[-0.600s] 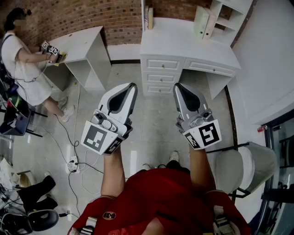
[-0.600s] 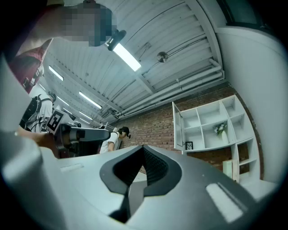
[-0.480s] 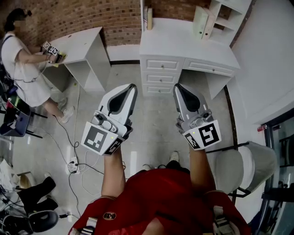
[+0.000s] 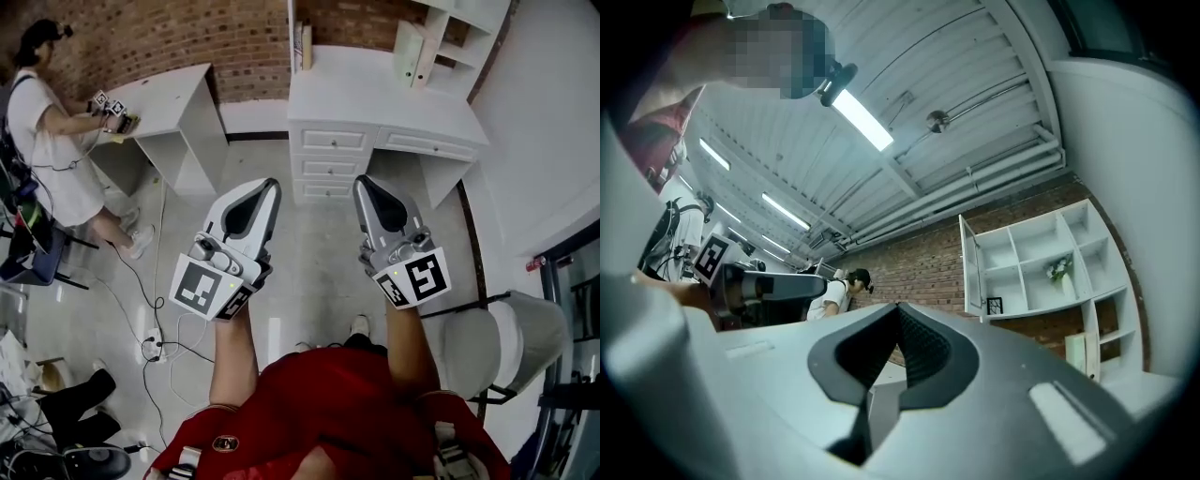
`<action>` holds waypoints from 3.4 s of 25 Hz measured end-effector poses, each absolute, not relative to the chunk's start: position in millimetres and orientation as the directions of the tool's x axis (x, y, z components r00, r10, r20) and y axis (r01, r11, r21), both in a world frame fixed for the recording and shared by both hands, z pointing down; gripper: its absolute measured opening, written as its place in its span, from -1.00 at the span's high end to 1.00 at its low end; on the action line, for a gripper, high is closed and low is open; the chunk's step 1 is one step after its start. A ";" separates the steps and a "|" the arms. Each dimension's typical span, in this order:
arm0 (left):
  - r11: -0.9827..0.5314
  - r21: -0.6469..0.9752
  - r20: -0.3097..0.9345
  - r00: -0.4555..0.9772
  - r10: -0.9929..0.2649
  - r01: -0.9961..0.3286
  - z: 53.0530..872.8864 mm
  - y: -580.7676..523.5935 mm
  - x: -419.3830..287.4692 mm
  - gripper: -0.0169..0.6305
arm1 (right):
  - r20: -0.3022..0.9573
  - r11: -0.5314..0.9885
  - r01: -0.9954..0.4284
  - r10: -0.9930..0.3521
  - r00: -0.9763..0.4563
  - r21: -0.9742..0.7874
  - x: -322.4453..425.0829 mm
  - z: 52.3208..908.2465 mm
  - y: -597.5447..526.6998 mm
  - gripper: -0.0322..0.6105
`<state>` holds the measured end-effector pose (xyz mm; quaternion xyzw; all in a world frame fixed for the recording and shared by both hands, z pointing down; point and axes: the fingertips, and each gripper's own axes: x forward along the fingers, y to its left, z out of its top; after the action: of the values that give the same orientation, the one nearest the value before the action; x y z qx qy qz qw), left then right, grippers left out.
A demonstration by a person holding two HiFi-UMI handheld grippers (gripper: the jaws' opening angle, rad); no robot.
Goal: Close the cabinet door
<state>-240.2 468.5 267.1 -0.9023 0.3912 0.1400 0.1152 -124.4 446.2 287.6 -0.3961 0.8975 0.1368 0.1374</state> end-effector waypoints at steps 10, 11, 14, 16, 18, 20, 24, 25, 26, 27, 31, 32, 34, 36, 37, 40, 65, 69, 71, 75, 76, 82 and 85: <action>-0.673 -0.068 -0.353 0.649 -0.674 -0.736 268.0 449.6 -267.6 0.94 | -0.339 0.639 -0.757 -0.687 -0.642 0.139 -145.6 282.3 433.1 0.86; -0.672 -0.069 -0.352 0.648 -0.675 -0.737 267.9 446.0 -267.9 0.94 | -0.338 0.639 -0.757 -0.688 -0.642 0.139 -144.8 281.8 429.0 0.86; -0.664 -0.075 -0.353 0.643 -0.680 -0.744 268.1 429.7 -269.1 0.94 | -0.331 0.641 -0.753 -0.685 -0.649 0.148 -144.0 283.6 411.1 0.86; -0.657 -0.077 -0.349 0.638 -0.687 -0.750 269.0 414.1 -270.6 0.94 | -0.329 0.646 -0.748 -0.680 -0.655 0.153 -144.8 286.0 395.1 0.86; -0.654 -0.075 -0.342 0.635 -0.693 -0.753 269.0 396.3 -271.1 0.94 | -0.334 0.652 -0.744 -0.675 -0.658 0.148 -144.4 286.6 376.4 0.86; -0.654 -0.064 -0.336 0.634 -0.697 -0.753 269.2 376.0 -267.8 0.94 | -0.340 0.657 -0.741 -0.671 -0.658 0.138 -139.2 286.4 355.7 0.86; -0.650 -0.050 -0.322 0.629 -0.708 -0.758 267.5 322.4 -258.5 0.94 | -0.357 0.664 -0.738 -0.666 -0.656 0.119 -123.2 285.9 303.2 0.86; -0.648 -0.054 -0.318 0.628 -0.710 -0.760 264.8 307.0 -257.7 0.94 | -0.363 0.667 -0.737 -0.662 -0.655 0.113 -121.0 285.5 287.7 0.86; -0.646 -0.058 -0.315 0.628 -0.711 -0.761 261.6 291.3 -256.9 0.94 | -0.369 0.669 -0.735 -0.659 -0.655 0.109 -118.9 284.9 272.1 0.86; -0.644 -0.062 -0.313 0.628 -0.712 -0.762 258.5 275.7 -255.3 0.94 | -0.373 0.671 -0.734 -0.657 -0.655 0.108 -116.0 283.8 256.8 0.86; -0.630 -0.075 -0.312 0.618 -0.722 -0.773 248.8 212.9 -243.5 0.94 | -0.381 0.678 -0.725 -0.642 -0.665 0.123 -100.4 274.9 198.5 0.86; -0.625 -0.081 -0.311 0.615 -0.724 -0.777 246.8 197.7 -239.3 0.94 | -0.387 0.679 -0.723 -0.637 -0.666 0.127 -95.5 271.4 184.6 0.86; -0.617 -0.096 -0.308 0.613 -0.728 -0.781 243.2 168.3 -229.8 0.94 | -0.395 0.680 -0.721 -0.631 -0.668 0.133 -83.7 267.0 157.9 0.86; -0.608 -0.112 -0.308 0.609 -0.730 -0.786 238.9 141.0 -221.6 0.94 | -0.394 0.684 -0.716 -0.625 -0.674 0.139 -72.8 266.2 134.4 0.86; -0.603 -0.115 -0.312 0.605 -0.733 -0.790 236.1 128.3 -219.2 0.94 | -0.393 0.687 -0.712 -0.621 -0.678 0.143 -69.0 265.8 123.9 0.86; -0.579 -0.116 -0.323 0.582 -0.746 -0.807 226.3 94.1 -217.7 0.94 | -0.385 0.695 -0.702 -0.612 -0.690 0.153 -62.6 264.9 95.1 0.86; -0.551 -0.104 -0.306 0.554 -0.774 -0.828 176.3 -168.8 -277.5 0.55 | -0.323 0.653 -0.733 -0.663 -0.675 0.190 -83.9 257.2 -81.7 0.86; -0.581 -0.110 -0.313 0.583 -0.750 -0.807 173.0 -206.4 -283.9 0.51 | -0.324 0.629 -0.754 -0.685 -0.652 0.189 -91.3 261.4 -110.8 0.86; -0.595 -0.116 -0.319 0.597 -0.736 -0.795 172.2 -222.0 -286.5 0.50 | -0.327 0.616 -0.766 -0.696 -0.639 0.185 -94.7 264.1 -124.5 0.86; -0.650 -0.113 -0.339 0.644 -0.686 -0.751 169.7 -241.8 -285.6 0.41 | -0.316 0.599 -0.779 -0.715 -0.624 0.185 -101.7 271.3 -147.1 0.86; -0.670 -0.114 -0.343 0.662 -0.666 -0.733 168.9 -243.2 -283.6 0.41 | -0.309 0.597 -0.780 -0.717 -0.624 0.187 -103.2 272.7 -151.5 0.86; -0.707 -0.125 -0.364 0.695 -0.620 -0.696 163.0 -247.4 -274.7 0.43 | -0.291 0.588 -0.788 -0.733 -0.614 0.182 -98.1 277.2 -179.3 0.86; -0.704 -0.114 -0.379 0.685 -0.622 -0.701 164.0 -247.9 -273.1 0.43 | -0.295 0.588 -0.791 -0.735 -0.610 0.171 -92.3 279.7 -191.3 0.86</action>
<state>-273.1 -247.9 164.0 -0.9093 0.3637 0.1580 0.1261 -92.3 -191.3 279.7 -0.4306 0.8858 0.1433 0.0968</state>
